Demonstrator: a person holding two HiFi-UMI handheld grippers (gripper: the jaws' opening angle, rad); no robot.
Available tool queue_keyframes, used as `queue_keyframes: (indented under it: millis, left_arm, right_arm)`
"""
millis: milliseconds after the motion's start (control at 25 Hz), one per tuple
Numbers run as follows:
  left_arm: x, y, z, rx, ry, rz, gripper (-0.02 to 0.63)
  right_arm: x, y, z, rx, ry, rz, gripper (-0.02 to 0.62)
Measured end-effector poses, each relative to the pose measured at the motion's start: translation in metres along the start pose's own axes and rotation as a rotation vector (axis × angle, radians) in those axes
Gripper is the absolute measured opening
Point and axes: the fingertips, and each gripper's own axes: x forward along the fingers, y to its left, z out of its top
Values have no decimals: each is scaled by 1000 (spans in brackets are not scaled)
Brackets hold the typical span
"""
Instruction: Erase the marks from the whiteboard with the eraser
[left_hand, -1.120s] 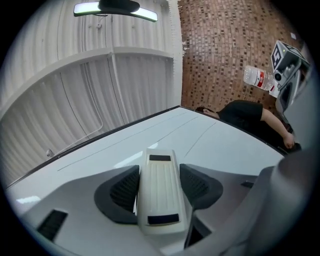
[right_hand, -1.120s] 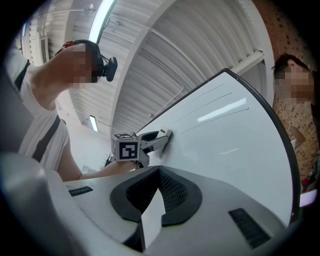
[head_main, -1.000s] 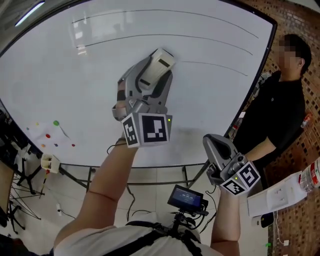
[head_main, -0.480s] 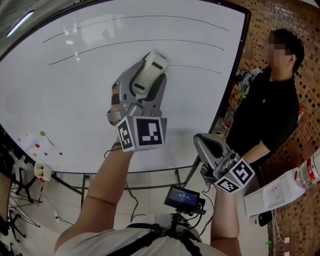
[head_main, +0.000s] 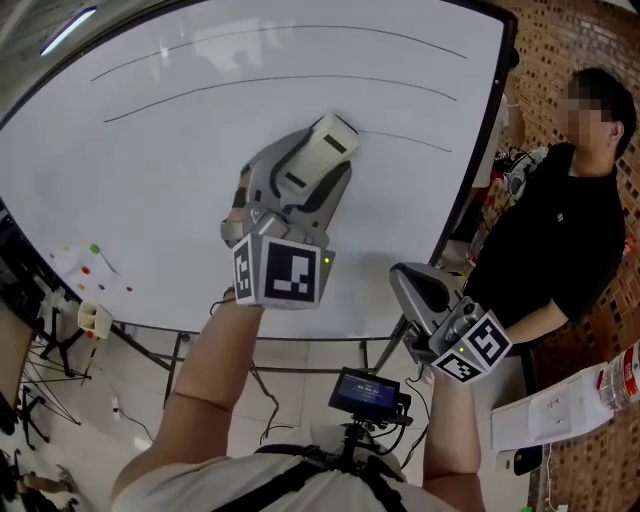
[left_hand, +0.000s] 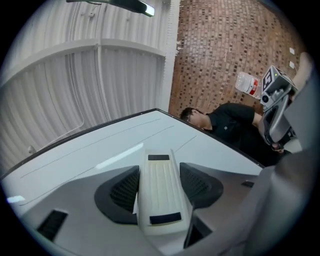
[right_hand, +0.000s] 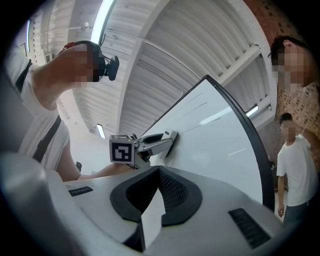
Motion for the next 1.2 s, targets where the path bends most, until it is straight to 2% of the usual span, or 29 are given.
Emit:
queue_keyframes:
  millis: [160, 320, 440, 600, 720, 840, 920, 1120, 1200]
  left_arm:
    - [-11, 40, -7, -25, 37, 204, 284]
    - [-9, 44, -5, -8, 56, 264, 281]
    - [2, 26, 5, 32, 47, 229, 281]
    - [18, -13, 22, 98, 19, 111, 282]
    - [21, -39, 20, 118, 26, 3, 279]
    - [22, -57, 23, 136, 32, -39, 279]
    - [19, -52, 23, 117, 36, -10, 282]
    - [2, 11, 3, 44, 82, 207, 281]
    - [3, 16, 6, 21, 86, 243, 281]
  right_arm:
    - [-2, -5, 0, 9, -2, 26, 15]
    - [-4, -11, 1, 10, -7, 33, 15]
    - [-9, -17, 2, 12, -10, 32, 15]
    - [-22, -25, 5, 15, -15, 25, 15]
    - [-26, -29, 4, 23, -13, 26, 15]
    - [-32, -32, 6, 25, -16, 32, 15]
    - [-33, -30, 7, 25, -18, 43, 15]
    - [-23, -27, 5, 25, -21, 54, 15]
    - [-30, -32, 7, 27, -25, 52, 15]
